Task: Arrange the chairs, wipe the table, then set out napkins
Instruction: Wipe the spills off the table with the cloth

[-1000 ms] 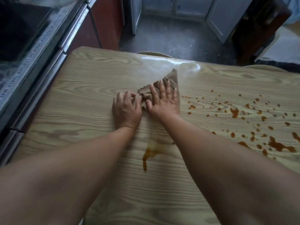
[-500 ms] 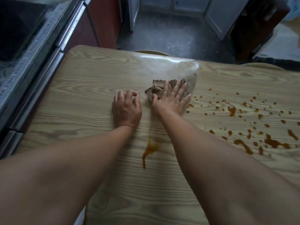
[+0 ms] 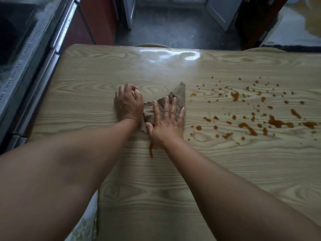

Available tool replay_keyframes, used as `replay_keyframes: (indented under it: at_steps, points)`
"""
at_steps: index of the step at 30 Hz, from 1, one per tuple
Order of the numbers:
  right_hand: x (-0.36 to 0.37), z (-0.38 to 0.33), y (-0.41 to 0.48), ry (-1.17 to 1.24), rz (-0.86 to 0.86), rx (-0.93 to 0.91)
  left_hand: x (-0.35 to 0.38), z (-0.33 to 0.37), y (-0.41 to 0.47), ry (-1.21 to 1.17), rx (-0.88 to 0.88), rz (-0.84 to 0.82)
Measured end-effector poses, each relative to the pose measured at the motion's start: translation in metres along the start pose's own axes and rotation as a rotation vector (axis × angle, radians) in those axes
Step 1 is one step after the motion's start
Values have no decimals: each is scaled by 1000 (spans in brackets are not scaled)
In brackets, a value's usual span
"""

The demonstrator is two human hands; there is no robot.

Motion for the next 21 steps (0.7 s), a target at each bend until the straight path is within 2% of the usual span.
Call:
replay_keyframes:
  at_steps: [5,9,11,13,14,17,21]
  points:
    - [6,-8,-20,-21,-28,-136,0,0,-2,27,1,-5]
    - [0,-4,-22,7,-140,-210,0,1,-3,24,13,-1]
    - [-16,-1,-19,145,-8,-151,0,1,-3,8,11,0]
    - [-28,0,-13,211,225,-17,-1,-1,-2,-24,8,10]
    - [-28,-2,-8,233,278,70,-1,-1,-1,-42,10,18]
    - [-8,-19,7,275,276,260,-1,-3,0,-91,15,32]
    - [11,-34,7,178,271,266,-1,-5,0,-83,18,33]
Point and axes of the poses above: each hand's wrist, its own y-axis towards the middle knuckle, its own x-axis out of the palm, z = x × y, the point moved 5 cm from there along y, towards the middle knuckle, and after that the axes turned 11 degrees about -x, right-handed, at the moved point
